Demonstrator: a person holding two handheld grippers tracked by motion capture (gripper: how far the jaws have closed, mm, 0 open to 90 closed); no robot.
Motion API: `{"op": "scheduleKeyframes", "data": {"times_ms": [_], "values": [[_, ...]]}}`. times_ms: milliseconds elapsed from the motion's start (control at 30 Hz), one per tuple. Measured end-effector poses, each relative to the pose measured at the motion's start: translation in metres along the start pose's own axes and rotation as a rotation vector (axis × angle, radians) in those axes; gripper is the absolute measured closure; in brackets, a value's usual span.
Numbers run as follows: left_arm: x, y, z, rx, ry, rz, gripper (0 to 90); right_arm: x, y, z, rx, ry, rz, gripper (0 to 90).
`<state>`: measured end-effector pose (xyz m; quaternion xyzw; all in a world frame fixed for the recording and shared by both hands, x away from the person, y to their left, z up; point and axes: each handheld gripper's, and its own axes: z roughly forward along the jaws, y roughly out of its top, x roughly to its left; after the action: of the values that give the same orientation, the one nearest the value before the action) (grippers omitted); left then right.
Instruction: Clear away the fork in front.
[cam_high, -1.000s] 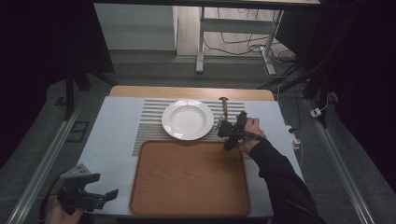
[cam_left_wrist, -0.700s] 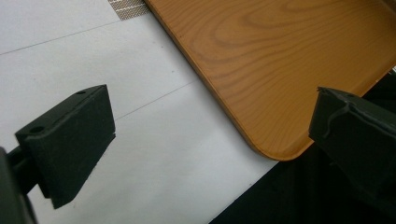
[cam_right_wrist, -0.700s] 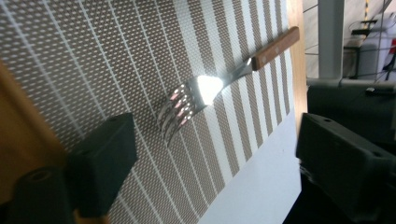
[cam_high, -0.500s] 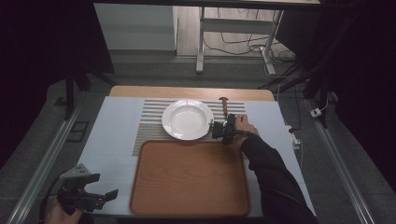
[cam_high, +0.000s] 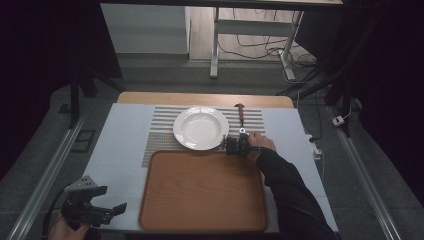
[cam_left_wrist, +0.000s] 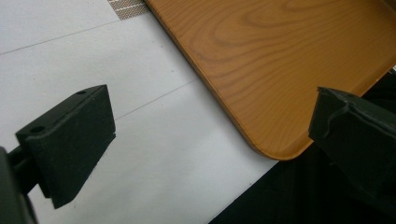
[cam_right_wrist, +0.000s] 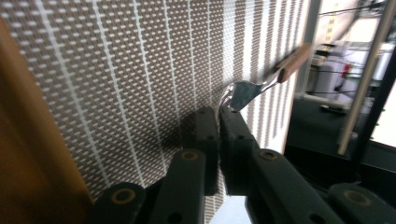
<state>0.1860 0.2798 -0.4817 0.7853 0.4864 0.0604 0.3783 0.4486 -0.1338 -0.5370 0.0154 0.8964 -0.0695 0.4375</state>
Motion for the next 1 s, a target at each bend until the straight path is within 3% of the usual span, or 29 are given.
{"op": "scheduleKeyframes", "data": {"times_ms": [33, 100, 167, 267, 300, 400, 433, 467, 600, 667, 700, 767, 800, 900, 1000], "values": [[0.000, 0.000, 0.000, 0.000, 0.000, 0.000, 0.4, 0.001, -0.001, -0.001, -0.001, -0.030, -0.002, 88.4], [0.000, 0.000, 0.000, 0.001, 0.000, 0.000, 0.4, 0.002, -0.001, -0.004, 0.016, -0.043, 0.010, 88.9], [0.000, 0.000, 0.000, 0.000, 0.001, 0.000, 0.4, -0.002, -0.004, -0.006, -0.026, -0.046, 0.036, 89.2], [0.000, 0.000, 0.000, -0.001, 0.000, 0.002, 0.4, -0.005, -0.005, -0.012, -0.011, -0.062, 0.033, 89.2], [-0.001, 0.000, 0.000, -0.002, 0.001, 0.004, 0.3, -0.009, -0.008, -0.017, -0.025, -0.045, 0.057, 89.3], [-0.001, 0.000, 0.000, -0.002, 0.004, 0.009, 0.4, -0.013, -0.011, -0.025, -0.036, -0.044, 0.068, 89.3], [-0.001, 0.000, -0.001, -0.003, 0.003, 0.011, 0.2, -0.016, -0.015, -0.031, -0.073, -0.009, 0.087, 89.4], [-0.002, 0.000, -0.001, -0.004, 0.003, 0.013, 0.1, -0.016, -0.016, -0.036, -0.064, -0.034, 0.091, 89.4], [-0.002, 0.000, -0.001, -0.007, 0.001, 0.019, 0.0, -0.018, -0.021, -0.048, -0.092, -0.016, 0.128, 89.5], [-0.003, 0.000, -0.001, -0.008, -0.001, 0.024, 0.0, -0.020, -0.024, -0.057, -0.113, -0.003, 0.156, 89.5], [-0.003, 0.000, -0.001, -0.011, -0.003, 0.026, 0.0, -0.021, -0.028, -0.065, -0.144, 0.013, 0.195, 89.5], [-0.004, 0.000, -0.001, -0.015, -0.005, 0.031, 0.0, -0.023, -0.031, -0.069, -0.161, 0.017, 0.202, 89.5], [-0.004, 0.001, -0.001, -0.018, -0.004, 0.031, 0.0, -0.024, -0.033, -0.073, -0.190, 0.051, 0.220, 89.5], [-0.005, 0.001, -0.002, -0.033, -0.015, 0.032, 0.0, -0.024, -0.039, -0.086, -0.217, 0.044, 0.260, 89.4], [-0.005, 0.001, -0.002, -0.047, -0.019, 0.031, 0.0, -0.025, -0.048, -0.101, -0.275, 0.077, 0.345, 89.5]]}}
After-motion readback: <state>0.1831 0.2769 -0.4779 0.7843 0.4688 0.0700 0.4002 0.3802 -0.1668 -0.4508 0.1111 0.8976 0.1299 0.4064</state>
